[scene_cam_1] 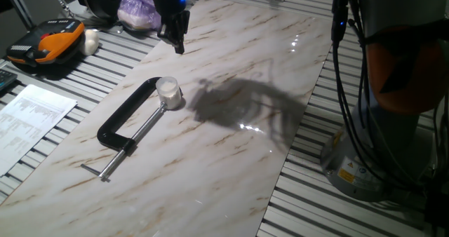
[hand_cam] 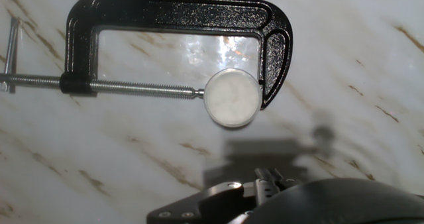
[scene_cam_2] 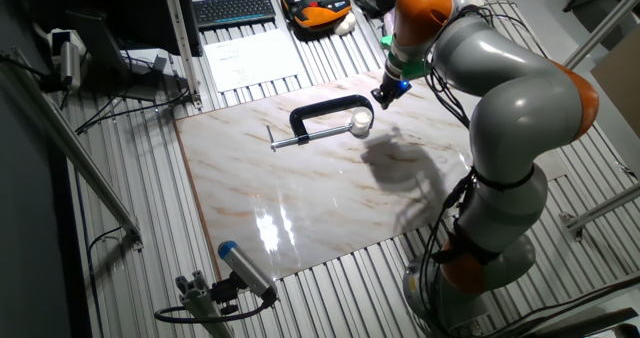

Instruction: Unscrew the lid from the jar

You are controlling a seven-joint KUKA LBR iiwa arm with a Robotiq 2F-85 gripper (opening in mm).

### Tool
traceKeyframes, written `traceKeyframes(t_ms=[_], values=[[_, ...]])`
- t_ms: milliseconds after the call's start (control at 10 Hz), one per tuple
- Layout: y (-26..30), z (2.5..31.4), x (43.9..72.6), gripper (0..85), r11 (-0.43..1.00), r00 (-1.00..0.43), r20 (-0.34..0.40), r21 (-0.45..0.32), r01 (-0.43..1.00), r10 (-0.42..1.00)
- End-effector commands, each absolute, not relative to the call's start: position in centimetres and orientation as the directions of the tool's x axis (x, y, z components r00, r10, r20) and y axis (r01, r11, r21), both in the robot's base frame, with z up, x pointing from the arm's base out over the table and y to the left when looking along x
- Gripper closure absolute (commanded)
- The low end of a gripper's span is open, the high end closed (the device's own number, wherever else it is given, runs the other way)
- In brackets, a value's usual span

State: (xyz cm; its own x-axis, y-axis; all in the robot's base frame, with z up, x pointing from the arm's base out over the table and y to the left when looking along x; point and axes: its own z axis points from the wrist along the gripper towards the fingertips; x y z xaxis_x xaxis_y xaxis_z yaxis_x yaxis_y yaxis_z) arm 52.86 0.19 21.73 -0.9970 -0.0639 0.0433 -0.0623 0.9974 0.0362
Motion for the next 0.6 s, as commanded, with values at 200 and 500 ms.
traceKeyframes(t_ms=[200, 500], values=[[0.47, 21.60, 53.06, 85.0, 0.997, -0.997, 0.042, 0.023, -0.070, -0.071], [0.72, 21.68, 53.16, 85.0, 0.998, -0.998, 0.034, 0.017, -0.061, -0.062]])
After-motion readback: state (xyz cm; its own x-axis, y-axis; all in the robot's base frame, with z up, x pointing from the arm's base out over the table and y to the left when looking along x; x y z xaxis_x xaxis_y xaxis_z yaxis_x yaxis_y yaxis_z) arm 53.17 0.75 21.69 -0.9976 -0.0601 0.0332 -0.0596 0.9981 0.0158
